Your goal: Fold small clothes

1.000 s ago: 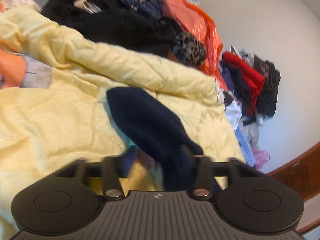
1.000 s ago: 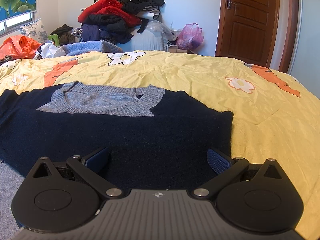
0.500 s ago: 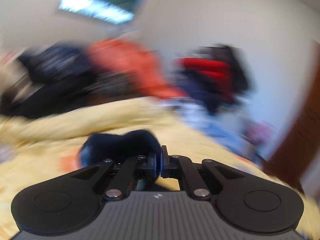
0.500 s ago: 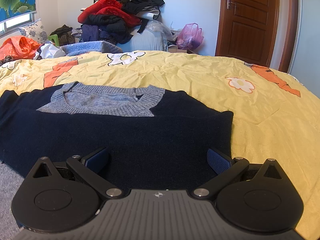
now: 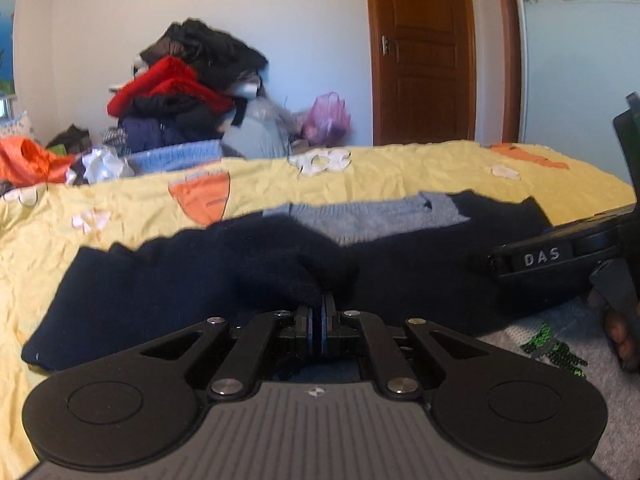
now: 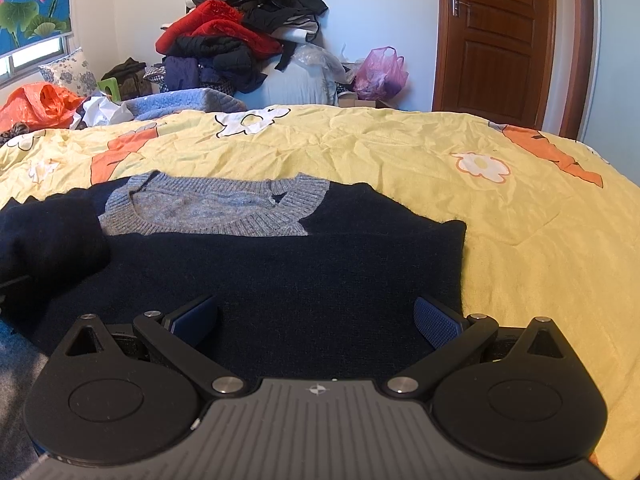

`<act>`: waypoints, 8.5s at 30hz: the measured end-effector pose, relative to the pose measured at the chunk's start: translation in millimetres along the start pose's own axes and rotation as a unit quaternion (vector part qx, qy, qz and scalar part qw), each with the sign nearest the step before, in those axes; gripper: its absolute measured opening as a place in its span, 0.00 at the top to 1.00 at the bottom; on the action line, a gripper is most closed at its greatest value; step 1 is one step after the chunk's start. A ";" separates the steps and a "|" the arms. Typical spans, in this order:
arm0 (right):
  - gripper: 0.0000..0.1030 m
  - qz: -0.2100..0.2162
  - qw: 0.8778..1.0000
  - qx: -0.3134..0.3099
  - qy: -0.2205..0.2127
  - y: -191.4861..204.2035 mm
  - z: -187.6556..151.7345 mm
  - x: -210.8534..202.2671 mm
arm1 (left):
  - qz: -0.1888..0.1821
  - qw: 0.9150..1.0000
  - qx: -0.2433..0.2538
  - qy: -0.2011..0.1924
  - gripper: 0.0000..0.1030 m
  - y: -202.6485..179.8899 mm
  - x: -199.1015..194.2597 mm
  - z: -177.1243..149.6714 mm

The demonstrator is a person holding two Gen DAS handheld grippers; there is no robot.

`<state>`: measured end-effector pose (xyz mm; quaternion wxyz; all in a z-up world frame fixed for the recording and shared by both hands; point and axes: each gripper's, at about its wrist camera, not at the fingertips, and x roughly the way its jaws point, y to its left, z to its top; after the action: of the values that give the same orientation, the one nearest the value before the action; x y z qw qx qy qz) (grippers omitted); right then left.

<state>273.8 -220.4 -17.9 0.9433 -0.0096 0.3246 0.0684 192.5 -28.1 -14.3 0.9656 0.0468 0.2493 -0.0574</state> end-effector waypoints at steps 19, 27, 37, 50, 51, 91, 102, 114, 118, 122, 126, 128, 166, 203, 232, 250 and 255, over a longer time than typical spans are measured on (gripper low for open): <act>0.19 0.128 0.939 -0.234 0.217 219.0 102.1 20.2 | 0.011 0.998 0.052 -0.015 0.96 -24.2 -7.3 2.5; 0.75 0.127 0.947 -0.201 0.214 172.9 91.1 25.8 | 0.003 0.999 0.041 -0.028 0.96 -18.4 -11.8 2.0; 0.24 0.275 0.920 0.185 0.211 -2.2 41.3 15.6 | -0.010 0.993 -0.041 -0.112 0.01 9.1 -38.5 -6.4; 0.85 0.257 0.948 0.103 0.158 26.3 63.8 1.6 | 0.023 0.970 -0.240 -0.045 0.01 72.2 -15.7 -10.3; 0.85 0.262 0.949 0.100 0.144 23.7 73.5 -6.2 | 0.025 0.970 -0.239 -0.049 0.01 71.7 -17.0 -11.1; 0.50 0.052 0.997 -0.024 0.042 -5.2 7.2 -25.8 | 0.038 0.984 -0.157 0.071 0.00 53.7 20.9 1.9; 0.44 0.058 0.995 0.080 -0.002 -16.3 -1.4 -83.2 | 0.089 0.990 -0.052 0.095 0.00 32.3 9.7 14.6; 0.16 0.043 0.997 -0.053 0.016 34.9 -83.2 -106.5 | -0.023 0.993 -0.021 0.115 0.00 31.5 -59.3 -46.5; 0.16 0.012 0.998 -0.034 0.043 43.6 -78.1 -111.4 | 0.002 0.991 -0.015 0.130 0.00 24.7 -60.1 -39.8; 0.06 0.004 0.998 -0.037 0.045 49.6 -103.2 -146.4 | -0.036 0.991 -0.018 0.130 0.00 16.9 -104.1 -49.0; 0.00 0.012 0.999 -0.033 0.015 43.5 -133.5 -166.7 | -0.050 0.993 0.010 0.108 0.00 13.9 -126.7 -83.6; 0.00 0.008 0.999 -0.032 0.016 43.3 -132.2 -165.6 | -0.056 0.992 -0.004 0.113 0.00 20.4 -123.8 -82.2; 0.00 0.058 0.995 -0.065 0.050 70.0 -208.7 -279.6 | -0.012 0.990 -0.020 0.139 0.00 8.0 -241.5 -138.3; 0.87 0.232 0.916 0.263 0.195 -72.5 -225.0 -301.9 | -0.133 0.903 -0.350 0.211 0.88 155.1 -273.8 -165.2; 0.15 0.117 0.986 0.121 0.018 0.4 -110.8 -234.1 | 0.036 0.990 -0.117 0.066 0.25 72.3 -227.9 -54.4; 0.01 -0.016 0.999 -0.021 0.026 65.8 -170.0 -221.9 | 0.021 0.992 -0.054 0.111 0.03 17.3 -143.9 -92.7; 0.00 -0.003 0.999 -0.031 0.012 62.6 -188.4 -243.1 | 0.021 0.992 -0.054 0.111 0.03 17.2 -145.2 -92.5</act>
<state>-39.4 -200.1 -15.7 0.9388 -0.0401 0.3336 0.0758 24.5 12.7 -23.2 0.9342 0.0062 0.3561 -0.0184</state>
